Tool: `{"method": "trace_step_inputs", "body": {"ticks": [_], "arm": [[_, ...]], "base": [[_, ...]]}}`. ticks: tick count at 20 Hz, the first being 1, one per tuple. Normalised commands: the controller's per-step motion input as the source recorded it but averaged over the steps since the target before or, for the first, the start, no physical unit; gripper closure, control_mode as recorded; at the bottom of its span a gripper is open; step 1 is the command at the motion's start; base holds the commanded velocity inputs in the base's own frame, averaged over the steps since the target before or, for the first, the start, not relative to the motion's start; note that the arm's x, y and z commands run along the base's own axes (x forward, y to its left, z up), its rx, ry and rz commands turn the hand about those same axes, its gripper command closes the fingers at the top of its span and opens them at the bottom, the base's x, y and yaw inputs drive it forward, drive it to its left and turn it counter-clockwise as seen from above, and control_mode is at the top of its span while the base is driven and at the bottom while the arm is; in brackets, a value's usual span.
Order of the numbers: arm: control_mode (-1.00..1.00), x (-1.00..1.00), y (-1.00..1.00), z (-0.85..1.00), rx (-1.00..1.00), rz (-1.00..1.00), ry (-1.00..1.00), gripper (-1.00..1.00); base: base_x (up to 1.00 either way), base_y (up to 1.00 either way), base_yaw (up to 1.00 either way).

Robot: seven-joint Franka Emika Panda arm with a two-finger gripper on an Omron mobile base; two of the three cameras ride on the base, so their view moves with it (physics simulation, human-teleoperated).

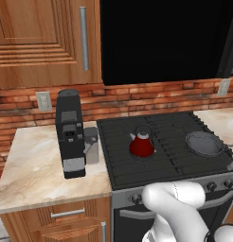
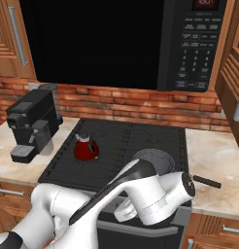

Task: Pick the pan from the cabinet and place it on the stove. Then turn on the stove burner for the pan.

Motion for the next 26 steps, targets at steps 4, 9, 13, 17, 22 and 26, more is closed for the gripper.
{"method": "trace_step_inputs", "body": {"ticks": [4, 9, 13, 17, 22, 26], "arm": [[-1.00, 0.11, 0.01, 0.00, 0.06, -0.17, -0.04, -1.00], [-1.00, 0.23, 0.00, -0.01, 0.04, -0.21, -0.03, -1.00], [-1.00, 0.23, 0.00, -0.03, 0.03, -0.21, -0.07, -1.00], [-1.00, 0.05, -0.05, -0.10, 0.02, -0.17, -0.09, -1.00], [-1.00, 0.00, -0.10, -0.25, 0.00, -0.13, -0.11, -1.00], [-1.00, 0.00, -0.16, -0.29, 0.00, -0.11, -0.15, -1.00]], "base": [[0.00, 0.00, 0.00], [0.00, 0.00, 0.00], [0.00, 0.00, 0.00], [0.00, 0.00, 0.00], [0.00, 0.00, 0.00], [0.00, 0.00, 0.00]]}}
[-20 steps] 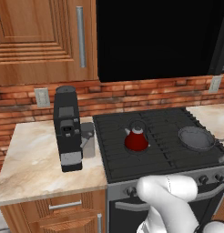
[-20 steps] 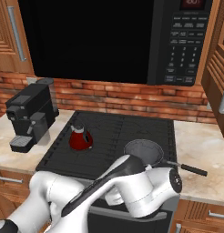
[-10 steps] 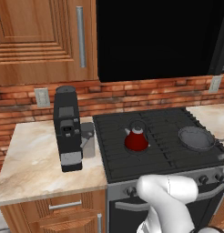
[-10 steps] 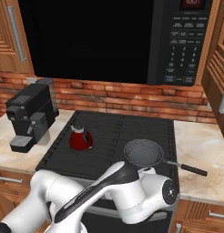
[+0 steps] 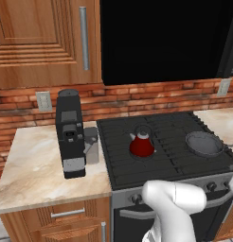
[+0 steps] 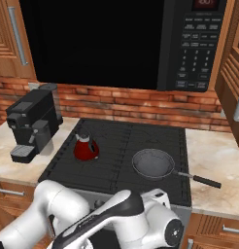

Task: Pick the pan from the cabinet and place it on the stove. Then turn on the stove burner for the pan.

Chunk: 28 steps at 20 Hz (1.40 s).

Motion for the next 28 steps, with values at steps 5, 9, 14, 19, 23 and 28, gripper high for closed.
{"method": "trace_step_inputs", "body": {"ticks": [5, 9, 14, 19, 23, 28], "arm": [[-1.00, 0.00, -0.20, -0.23, 0.00, -0.10, -0.16, -1.00], [-1.00, 0.00, -0.25, -0.21, 0.00, -0.09, -0.14, -1.00], [-1.00, 0.00, -0.31, -0.22, 0.00, -0.07, -0.11, -1.00], [-1.00, 0.00, -0.37, -0.23, 0.00, -0.06, -0.05, -1.00], [-1.00, 0.00, -0.29, -0.26, 0.00, -0.06, -0.05, -1.00], [-1.00, 0.00, -0.26, -0.31, 0.01, -0.06, -0.08, -1.00]], "base": [[0.00, 0.00, 0.00], [0.00, 0.00, 0.00], [0.00, 0.00, 0.00], [0.00, 0.00, 0.00], [0.00, 0.00, 0.00], [0.00, 0.00, 0.00]]}}
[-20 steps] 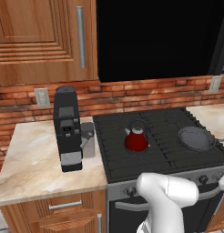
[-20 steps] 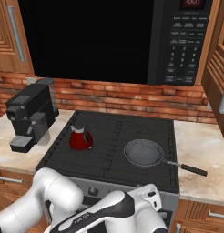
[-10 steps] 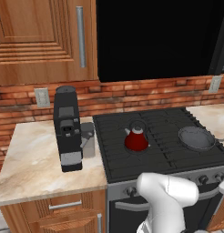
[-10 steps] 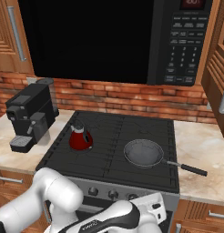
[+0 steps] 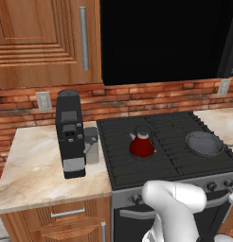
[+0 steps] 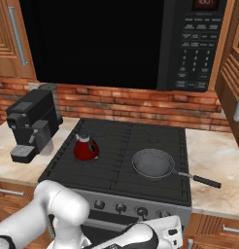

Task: Pick the pan from the cabinet and place it on the stove. Then turn on the stove burner for the pan.

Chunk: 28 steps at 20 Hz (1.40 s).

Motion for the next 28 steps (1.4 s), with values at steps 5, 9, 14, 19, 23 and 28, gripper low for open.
{"method": "trace_step_inputs", "body": {"ticks": [5, 9, 14, 19, 23, 28], "arm": [[-1.00, 0.02, -0.17, -0.36, 0.04, -0.08, -0.11, -1.00], [-1.00, 0.14, -0.05, -0.32, 0.03, -0.09, -0.07, -1.00], [-1.00, 0.20, 0.00, -0.23, 0.01, -0.08, -0.03, -1.00], [-1.00, 0.19, -0.13, -0.07, 0.02, -0.06, -0.04, -1.00], [-1.00, 0.16, -0.22, -0.05, 0.03, -0.04, -0.03, -1.00], [-1.00, 0.13, -0.21, -0.11, 0.02, -0.03, -0.03, -1.00]], "base": [[0.00, 0.00, 0.00], [0.00, 0.00, 0.00], [0.00, 0.00, 0.00], [0.00, 0.00, 0.00], [0.00, 0.00, 0.00], [0.00, 0.00, 0.00]]}}
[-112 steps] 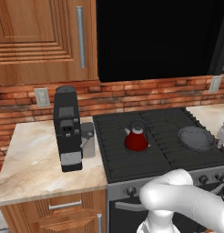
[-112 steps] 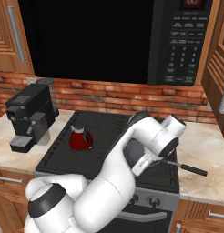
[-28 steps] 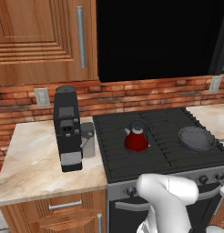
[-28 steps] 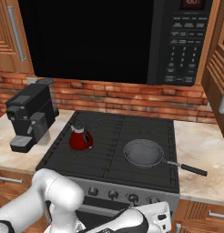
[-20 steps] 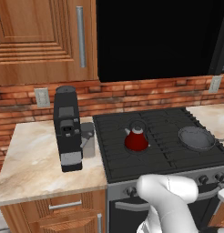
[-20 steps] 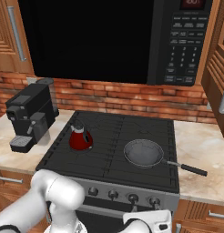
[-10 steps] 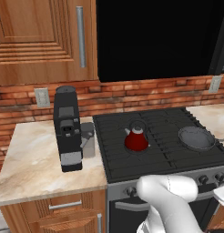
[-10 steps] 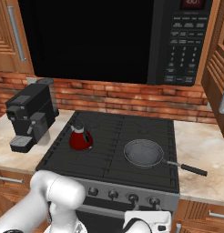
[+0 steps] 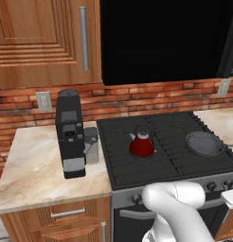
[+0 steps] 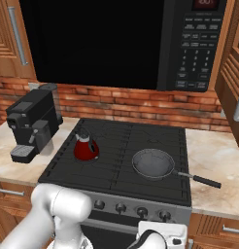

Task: Pick the pan from the cabinet and place it on the stove. Then turn on the stove burner for the pan.

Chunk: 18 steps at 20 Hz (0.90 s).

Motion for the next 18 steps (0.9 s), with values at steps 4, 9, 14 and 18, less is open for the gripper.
{"method": "trace_step_inputs", "body": {"ticks": [4, 9, 14, 18], "arm": [[-1.00, 0.08, -0.13, -0.18, 0.00, -0.02, -0.03, -1.00], [-1.00, 0.05, -0.10, -0.19, 0.00, -0.02, -0.03, -1.00], [-1.00, 0.02, -0.02, -0.12, 0.00, -0.01, -0.06, -1.00], [-1.00, 0.00, 0.00, -0.05, 0.00, -0.01, -0.06, -1.00]], "base": [[0.00, 0.00, 0.00], [0.00, 0.00, 0.00], [0.00, 0.00, 0.00], [0.00, 0.00, 0.00]]}}
